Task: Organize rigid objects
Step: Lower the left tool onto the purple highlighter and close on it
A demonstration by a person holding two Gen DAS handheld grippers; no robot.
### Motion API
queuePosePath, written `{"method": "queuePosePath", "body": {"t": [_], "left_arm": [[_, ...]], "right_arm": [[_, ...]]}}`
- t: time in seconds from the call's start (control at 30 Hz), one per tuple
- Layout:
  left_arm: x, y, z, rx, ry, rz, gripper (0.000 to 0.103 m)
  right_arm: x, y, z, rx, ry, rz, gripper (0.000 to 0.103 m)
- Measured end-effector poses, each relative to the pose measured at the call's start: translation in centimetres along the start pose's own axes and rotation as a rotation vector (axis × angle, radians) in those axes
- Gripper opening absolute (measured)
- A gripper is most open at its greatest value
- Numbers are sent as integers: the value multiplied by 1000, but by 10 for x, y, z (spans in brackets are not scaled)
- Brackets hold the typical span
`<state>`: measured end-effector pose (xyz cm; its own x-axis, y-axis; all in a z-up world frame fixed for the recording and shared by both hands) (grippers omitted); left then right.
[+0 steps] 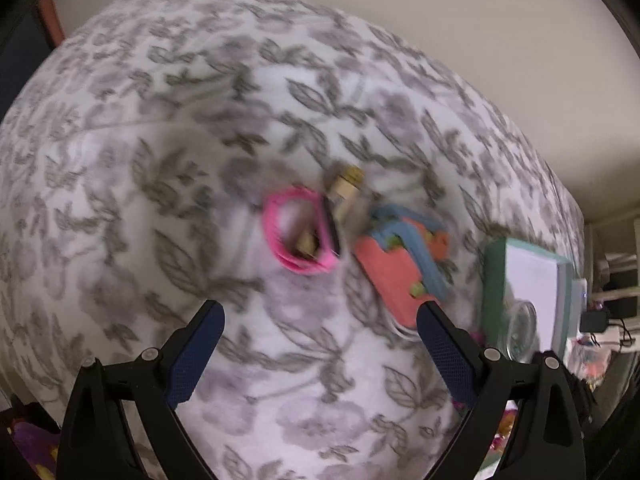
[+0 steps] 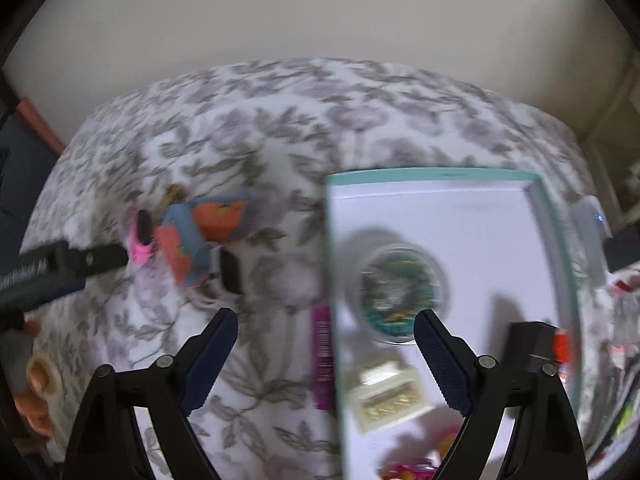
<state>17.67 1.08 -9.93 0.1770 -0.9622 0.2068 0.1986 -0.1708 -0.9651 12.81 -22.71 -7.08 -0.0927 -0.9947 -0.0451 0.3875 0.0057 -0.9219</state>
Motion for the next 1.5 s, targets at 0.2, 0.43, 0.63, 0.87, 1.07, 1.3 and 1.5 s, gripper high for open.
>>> {"method": "queuePosePath", "body": {"t": [0.2,0.43,0.63,0.87,1.07,1.3,1.5], "left_arm": [[35,14,-20,-43,68,12,97],[86,41,-53,-112,182,-22,97],[113,61,-71,-91,272,40,97],[122,73,-74,-62,274,21,96],[118,82,-75,-42,246,-9,96],[128,88,-79,-5,291,-6,96],[124,89,-77,-1,300,15,99]], "right_arm": [[43,-15,6,20,103,-89,91],[59,-28,9,40,144,-37,91],[64,-30,8,49,159,-7,91],[68,-33,9,61,177,24,91],[68,-32,10,61,184,41,91],[68,-32,9,61,187,48,91],[68,-31,8,59,185,48,91]]}}
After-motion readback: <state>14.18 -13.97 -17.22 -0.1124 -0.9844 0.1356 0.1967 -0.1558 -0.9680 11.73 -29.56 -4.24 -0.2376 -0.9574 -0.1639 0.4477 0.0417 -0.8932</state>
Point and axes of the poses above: each gripper's, at about its wrist camera, not at the fingertips, and y roughly the way its jaws point, x to its right, z to its top, the point moved 5 cm from there along y, roughly the way its jaws point, and after that the axes turned 3 degrees about -y, right-handed, at the moved point
